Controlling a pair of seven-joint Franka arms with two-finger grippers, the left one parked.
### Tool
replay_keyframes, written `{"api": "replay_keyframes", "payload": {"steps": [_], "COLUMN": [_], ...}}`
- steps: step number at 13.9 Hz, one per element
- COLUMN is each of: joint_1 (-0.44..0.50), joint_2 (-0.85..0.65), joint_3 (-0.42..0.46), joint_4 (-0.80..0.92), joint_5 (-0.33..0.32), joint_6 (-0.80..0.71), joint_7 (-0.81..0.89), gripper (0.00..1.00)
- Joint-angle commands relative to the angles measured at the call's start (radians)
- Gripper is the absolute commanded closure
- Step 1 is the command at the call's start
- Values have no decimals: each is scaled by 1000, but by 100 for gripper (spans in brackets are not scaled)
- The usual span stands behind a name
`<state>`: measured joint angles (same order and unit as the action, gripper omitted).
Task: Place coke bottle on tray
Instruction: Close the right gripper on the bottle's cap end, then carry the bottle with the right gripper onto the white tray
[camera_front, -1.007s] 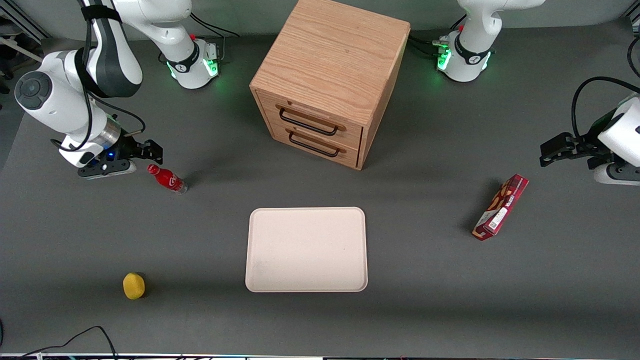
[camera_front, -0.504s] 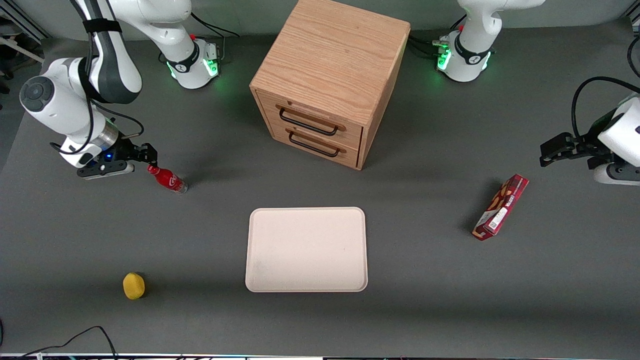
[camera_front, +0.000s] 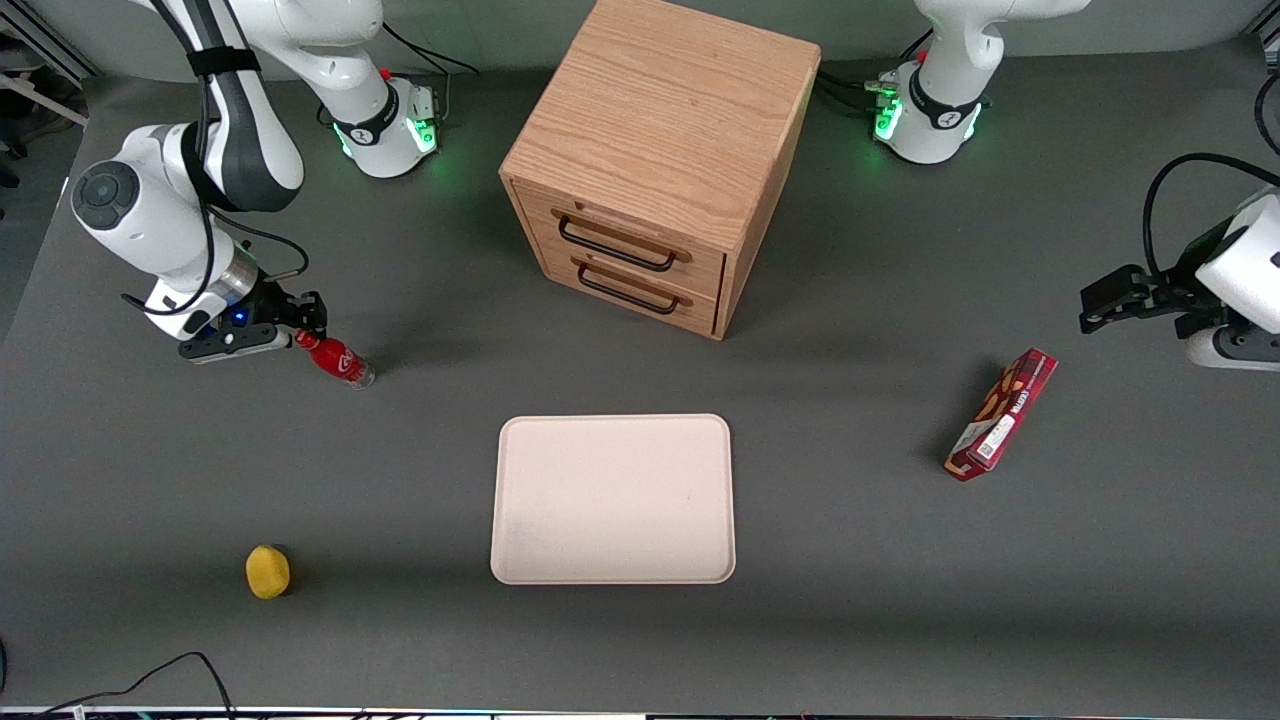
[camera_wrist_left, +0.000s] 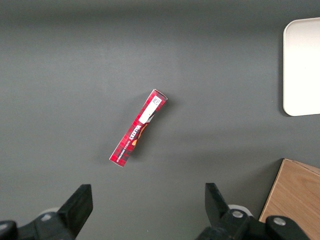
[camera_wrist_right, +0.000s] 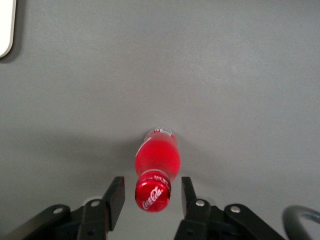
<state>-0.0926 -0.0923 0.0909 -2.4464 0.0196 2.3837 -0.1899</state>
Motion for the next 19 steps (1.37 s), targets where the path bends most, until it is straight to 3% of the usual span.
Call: {"api": "replay_keyframes", "payload": {"steps": [1,3,4,7,10,14,16,19], "joint_1": [-4,-4,-4,4,5,17,80,184], "joint_2": [11,11,11,9,25,251,397,549], "joint_3": [6,6,6,18,113,216,219,216], "joint_4": [-3,-10,-6,10,126,589,810,1045], "joint_5": [7,7,7,8,8,-1,-7,-120], "joint_6": [28,28,25,12,-82,-363,-431,-460], "joint_7": [1,1,1,9,126,289,361,476], "gripper": [62,93,100,100,100,100,100,100]}}
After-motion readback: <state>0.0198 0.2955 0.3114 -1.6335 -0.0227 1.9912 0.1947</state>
